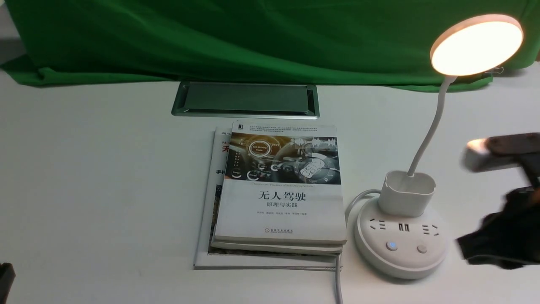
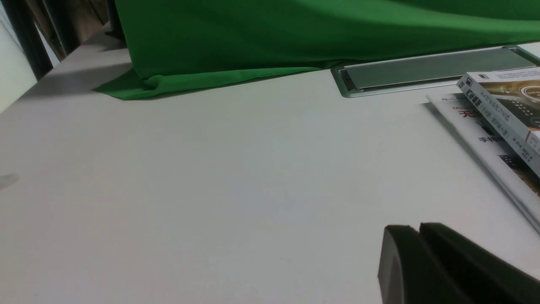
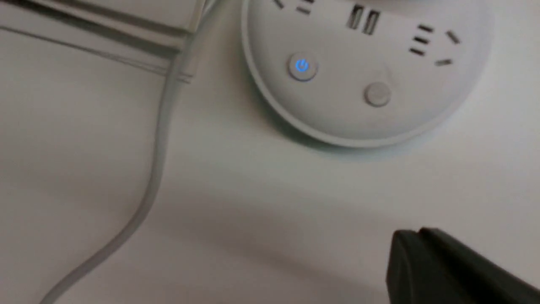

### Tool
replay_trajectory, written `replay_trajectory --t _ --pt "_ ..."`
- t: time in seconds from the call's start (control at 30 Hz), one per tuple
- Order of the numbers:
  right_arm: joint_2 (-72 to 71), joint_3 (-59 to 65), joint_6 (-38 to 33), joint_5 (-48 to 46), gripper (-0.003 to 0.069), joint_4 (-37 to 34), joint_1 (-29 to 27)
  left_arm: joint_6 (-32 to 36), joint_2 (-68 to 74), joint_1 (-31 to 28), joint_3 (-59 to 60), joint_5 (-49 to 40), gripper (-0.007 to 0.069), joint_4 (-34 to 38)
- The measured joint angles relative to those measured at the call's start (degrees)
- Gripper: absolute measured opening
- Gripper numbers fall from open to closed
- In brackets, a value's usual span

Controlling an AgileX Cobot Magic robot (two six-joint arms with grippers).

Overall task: Turn off the desk lamp on the white desktop by hand.
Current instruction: 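Press the power button on the lamp base to turn the lamp off with the right gripper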

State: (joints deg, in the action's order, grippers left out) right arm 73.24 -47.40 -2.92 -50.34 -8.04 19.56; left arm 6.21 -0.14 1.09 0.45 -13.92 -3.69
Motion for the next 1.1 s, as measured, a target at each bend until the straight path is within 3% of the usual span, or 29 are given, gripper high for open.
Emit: replay_trajectory --t 0.53,1.1 --pt "15.45 -1.85 0.67 12.19 0.0034 0.88 1.26 -0.08 0.00 0.00 0.00 0.00 0.0020 0.00" --pt "18.82 -3.64 0.67 13.33 0.0034 2.17 -0.06 -0.08 0.00 0.00 0.00 0.00 0.0020 0.00"
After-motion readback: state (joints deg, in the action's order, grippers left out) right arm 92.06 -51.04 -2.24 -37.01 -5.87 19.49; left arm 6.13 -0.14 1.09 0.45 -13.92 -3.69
